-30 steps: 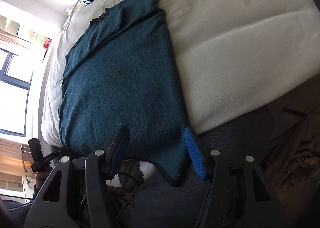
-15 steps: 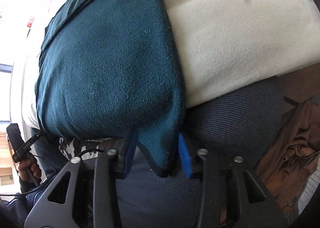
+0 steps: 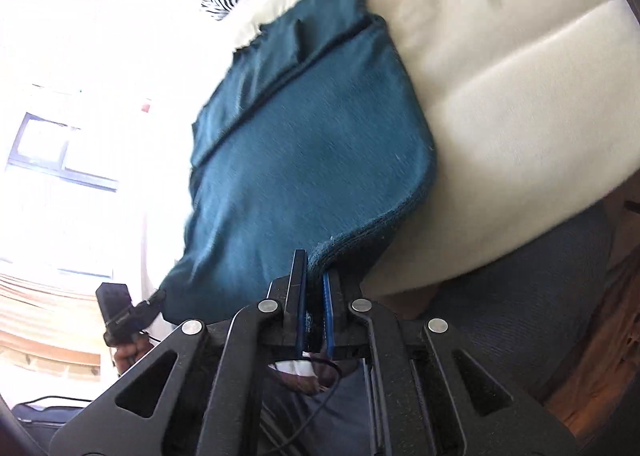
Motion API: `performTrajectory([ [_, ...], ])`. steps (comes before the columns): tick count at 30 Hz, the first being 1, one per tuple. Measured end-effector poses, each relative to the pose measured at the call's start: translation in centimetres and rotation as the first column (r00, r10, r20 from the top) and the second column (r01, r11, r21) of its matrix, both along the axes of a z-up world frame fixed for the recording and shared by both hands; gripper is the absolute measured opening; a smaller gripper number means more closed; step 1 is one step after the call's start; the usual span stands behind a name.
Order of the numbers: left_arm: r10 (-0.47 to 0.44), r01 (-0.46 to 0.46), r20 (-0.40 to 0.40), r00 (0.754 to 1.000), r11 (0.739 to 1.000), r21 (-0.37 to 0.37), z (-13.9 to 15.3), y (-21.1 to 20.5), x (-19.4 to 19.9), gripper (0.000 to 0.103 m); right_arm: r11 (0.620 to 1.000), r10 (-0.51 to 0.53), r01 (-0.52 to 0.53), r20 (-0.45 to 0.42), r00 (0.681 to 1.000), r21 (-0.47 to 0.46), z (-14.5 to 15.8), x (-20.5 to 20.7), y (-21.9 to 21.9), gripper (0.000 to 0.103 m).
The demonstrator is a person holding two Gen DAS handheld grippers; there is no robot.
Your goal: Fold small clothes
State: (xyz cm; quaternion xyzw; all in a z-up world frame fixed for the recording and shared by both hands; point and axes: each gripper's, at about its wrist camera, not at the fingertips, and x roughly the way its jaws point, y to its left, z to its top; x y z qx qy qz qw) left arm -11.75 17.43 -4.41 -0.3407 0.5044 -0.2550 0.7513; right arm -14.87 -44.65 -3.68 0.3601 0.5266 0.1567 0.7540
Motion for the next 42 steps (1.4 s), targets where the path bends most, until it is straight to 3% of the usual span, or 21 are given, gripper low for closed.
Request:
performTrajectory([
  [5, 0.08, -0.075, 0.036, 0.996, 0.988, -0.136, 2.1, 1.7, 1.9, 0.007, 0.987, -0.099, 0.084, 0.105, 0.99, 0.138, 2.6, 2.8, -1.4, 0.006],
  [12, 0.179, -0.165, 0.018, 0.984, 0.937, -0.309, 2.8, 2.8, 6.6, 0.006, 0.971, -0.166, 0.127, 0.185, 0.969, 0.204, 4.4, 9.1, -1.8, 0.006],
  [18, 0.226, -0.206, 0.012, 0.974, 0.907, -0.368, 3.2, 3.0, 12.7, 0.006, 0.94, -0.251, 0.192, 0.191, 0.949, 0.28, 3.9, 15.9, -2.8, 0.006],
  [24, 0.264, -0.265, -0.064, 0.963, 0.867, -0.422, 1.2, 3.2, 20.4, 0.006, 0.918, -0.315, 0.258, 0.161, 0.935, 0.301, 1.7, 23.1, -3.5, 0.006],
  [32, 0.328, -0.339, -0.094, 0.94, 0.863, -0.375, -1.3, 2.1, 29.9, 0.002, 0.897, -0.39, 0.358, 0.08, 0.917, 0.26, -4.8, 31.9, -4.0, 0.006],
  [35, 0.361, -0.384, -0.131, 0.923, 0.875, -0.293, -3.1, 2.3, 31.7, 0.003, 0.897, -0.402, 0.386, 0.037, 0.915, 0.213, -7.7, 34.5, -3.8, 0.009],
  [36, 0.369, -0.39, -0.127, 0.921, 0.881, -0.268, -3.5, 2.2, 31.7, 0.011, 0.903, -0.402, 0.393, 0.015, 0.916, 0.174, -8.7, 35.4, -3.7, 0.009],
  [37, 0.365, -0.382, -0.114, 0.924, 0.887, -0.258, -3.7, 2.1, 31.5, 0.029, 0.906, -0.398, 0.394, -0.003, 0.917, 0.153, -9.3, 35.8, -3.6, 0.009],
  [39, 0.358, -0.365, -0.069, 0.931, 0.911, -0.192, -3.5, 1.6, 30.6, 0.053, 0.913, -0.379, 0.374, 0.0, 0.925, 0.165, -10.5, 35.9, -3.5, 0.011],
  [42, 0.322, -0.321, 0.031, 0.946, 0.947, -0.028, -2.6, 0.1, 29.8, 0.059, 0.934, -0.348, 0.341, 0.054, 0.936, 0.106, -9.5, 36.0, -3.1, 0.026],
])
